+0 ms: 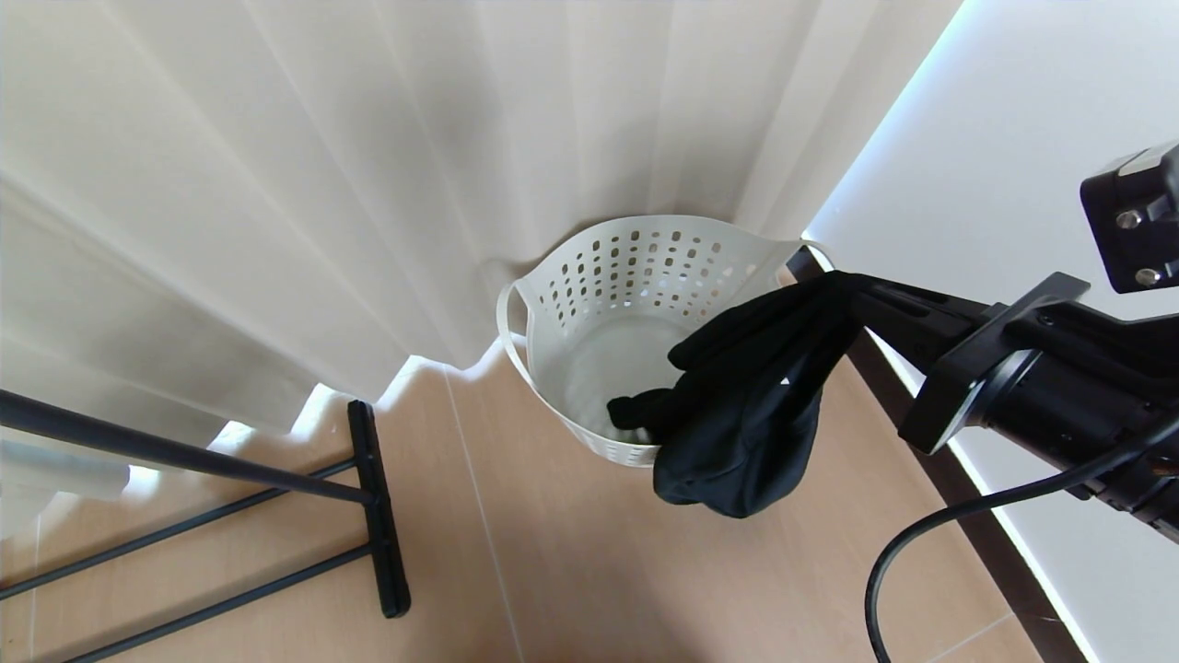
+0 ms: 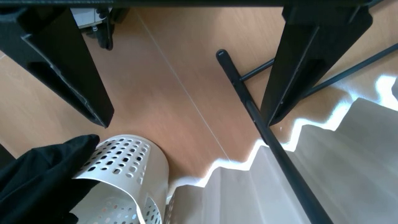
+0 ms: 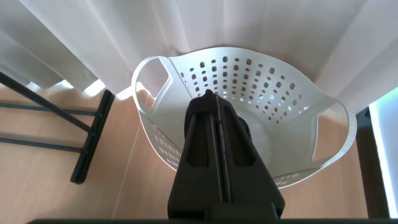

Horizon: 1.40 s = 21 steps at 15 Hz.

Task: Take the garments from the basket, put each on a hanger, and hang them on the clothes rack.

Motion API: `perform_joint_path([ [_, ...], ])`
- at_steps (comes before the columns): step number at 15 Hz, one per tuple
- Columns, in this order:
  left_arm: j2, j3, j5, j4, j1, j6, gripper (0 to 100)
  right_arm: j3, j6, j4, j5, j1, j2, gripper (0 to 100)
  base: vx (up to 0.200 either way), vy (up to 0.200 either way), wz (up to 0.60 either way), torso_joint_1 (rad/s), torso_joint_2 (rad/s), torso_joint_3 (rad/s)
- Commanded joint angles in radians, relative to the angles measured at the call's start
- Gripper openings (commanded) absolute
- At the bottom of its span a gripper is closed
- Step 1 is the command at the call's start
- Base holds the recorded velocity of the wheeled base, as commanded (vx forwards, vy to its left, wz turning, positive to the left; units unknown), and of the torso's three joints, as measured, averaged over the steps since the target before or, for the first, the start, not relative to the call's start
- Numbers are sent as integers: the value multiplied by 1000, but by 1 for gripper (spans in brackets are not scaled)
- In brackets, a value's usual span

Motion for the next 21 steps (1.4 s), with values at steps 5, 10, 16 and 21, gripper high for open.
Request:
perform_joint_path([
  [5, 0, 0, -1, -1, 0, 0, 100, 9, 1, 0, 7, -20, 10, 0, 0, 0, 0, 0, 0, 0],
  [10, 0, 0, -3, 2, 0, 1, 100, 21, 1, 0, 7, -20, 12, 0, 0, 0, 0, 0, 0, 0],
  [16, 0, 0, -1, 1, 0, -2, 100, 27, -1, 0, 7, -22, 4, 0, 0, 0, 0, 0, 2, 60],
  [21, 0, 0, -1, 1, 0, -2, 100, 27, 1, 0, 30, -34, 6, 0, 0, 0, 0, -1, 0, 192],
])
